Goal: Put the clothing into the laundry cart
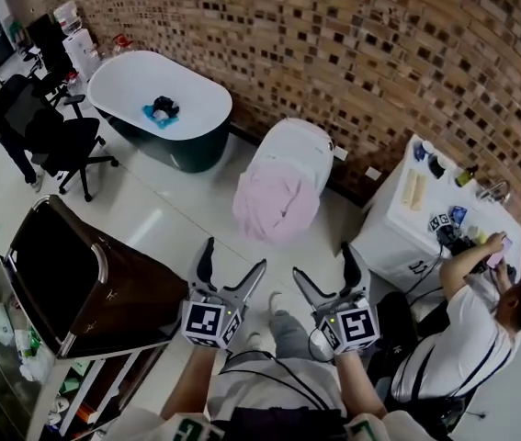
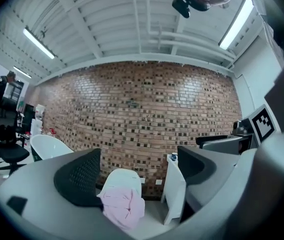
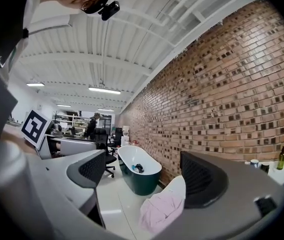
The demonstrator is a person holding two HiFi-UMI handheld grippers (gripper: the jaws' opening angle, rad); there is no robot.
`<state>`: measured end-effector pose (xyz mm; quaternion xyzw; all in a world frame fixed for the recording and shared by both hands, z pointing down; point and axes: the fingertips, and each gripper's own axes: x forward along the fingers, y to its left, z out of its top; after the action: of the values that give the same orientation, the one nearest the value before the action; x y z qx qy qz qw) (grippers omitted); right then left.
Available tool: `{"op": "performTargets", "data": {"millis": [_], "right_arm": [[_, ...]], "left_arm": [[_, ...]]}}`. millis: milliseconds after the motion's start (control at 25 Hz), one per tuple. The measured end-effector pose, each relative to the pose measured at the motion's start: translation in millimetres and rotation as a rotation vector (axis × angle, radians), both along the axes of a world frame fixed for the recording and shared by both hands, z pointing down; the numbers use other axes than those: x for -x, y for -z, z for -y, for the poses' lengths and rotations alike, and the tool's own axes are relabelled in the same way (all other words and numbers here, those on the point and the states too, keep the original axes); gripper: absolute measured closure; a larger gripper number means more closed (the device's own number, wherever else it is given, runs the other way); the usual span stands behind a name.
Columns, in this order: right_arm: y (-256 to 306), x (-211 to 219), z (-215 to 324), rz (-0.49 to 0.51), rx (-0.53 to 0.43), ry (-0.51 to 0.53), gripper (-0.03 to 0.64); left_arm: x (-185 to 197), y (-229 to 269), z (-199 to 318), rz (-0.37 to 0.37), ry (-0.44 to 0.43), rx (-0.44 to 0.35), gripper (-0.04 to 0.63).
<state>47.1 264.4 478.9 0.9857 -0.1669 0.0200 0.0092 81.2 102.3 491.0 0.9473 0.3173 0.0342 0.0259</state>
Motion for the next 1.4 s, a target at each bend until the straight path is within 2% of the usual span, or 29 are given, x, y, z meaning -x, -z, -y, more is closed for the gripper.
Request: {"op": "performTargets", "data": {"millis": [240, 440, 640, 760, 880, 1120, 1400], "right_arm": [[-19, -74, -22, 0.016, 0.028, 0.050, 0.129], [-40, -128, -39, 0.102, -0.015, 0.094, 0.129], [-77, -173, -51, 0.161, -0.011, 0.117, 0.129], [-112, -189, -49, 0.191, -0.002, 0.135, 0.129], [-140, -209, -35, 0.264, 0.015, 0.162, 0.129], [-266, -263, -37, 0.453, 0.065, 0.207, 0.129], [-422, -344, -30, 0.640, 0.173, 0.242, 0.129]], "left_arm": [[-70, -15, -29, 0.017, 0.029, -0.042, 0.126], [-123, -27, -56, 0.036, 0.034, -0.066, 0.126], [-168, -52, -57, 0.059, 0.057, -0.078, 0.126], [-180, -72, -52, 0.104, 0.070, -0.079, 0.127], [-194, -96, -46, 0.159, 0.067, -0.075, 0.126], [-229, -155, -46, 0.272, 0.061, -0.042, 0.126], [-263, -249, -39, 0.307, 0.006, -0.142, 0.126]]}}
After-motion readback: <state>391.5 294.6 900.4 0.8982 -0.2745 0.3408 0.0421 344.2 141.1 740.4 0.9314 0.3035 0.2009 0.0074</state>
